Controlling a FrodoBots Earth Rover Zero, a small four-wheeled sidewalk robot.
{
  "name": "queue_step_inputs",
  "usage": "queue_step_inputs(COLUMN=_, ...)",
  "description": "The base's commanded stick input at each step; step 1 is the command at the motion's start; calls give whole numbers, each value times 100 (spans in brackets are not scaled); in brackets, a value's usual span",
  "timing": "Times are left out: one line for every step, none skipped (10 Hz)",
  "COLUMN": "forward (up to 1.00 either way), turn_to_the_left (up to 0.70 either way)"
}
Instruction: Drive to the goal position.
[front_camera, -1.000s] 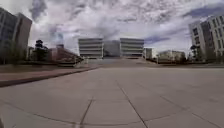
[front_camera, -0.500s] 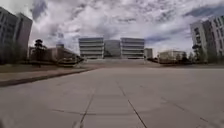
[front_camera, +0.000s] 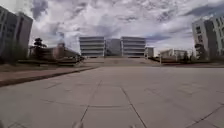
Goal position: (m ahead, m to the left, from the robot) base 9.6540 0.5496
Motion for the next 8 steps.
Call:
queue_step_inputs(forward=100, turn_to_the_left=0)
queue_step_inputs(forward=100, turn_to_the_left=0)
queue_step_inputs(forward=100, turn_to_the_left=0)
queue_step_inputs(forward=100, turn_to_the_left=0)
queue_step_inputs(forward=100, turn_to_the_left=0)
queue_step_inputs(forward=100, turn_to_the_left=0)
queue_step_inputs(forward=100, turn_to_the_left=0)
queue_step_inputs(forward=100, turn_to_the_left=0)
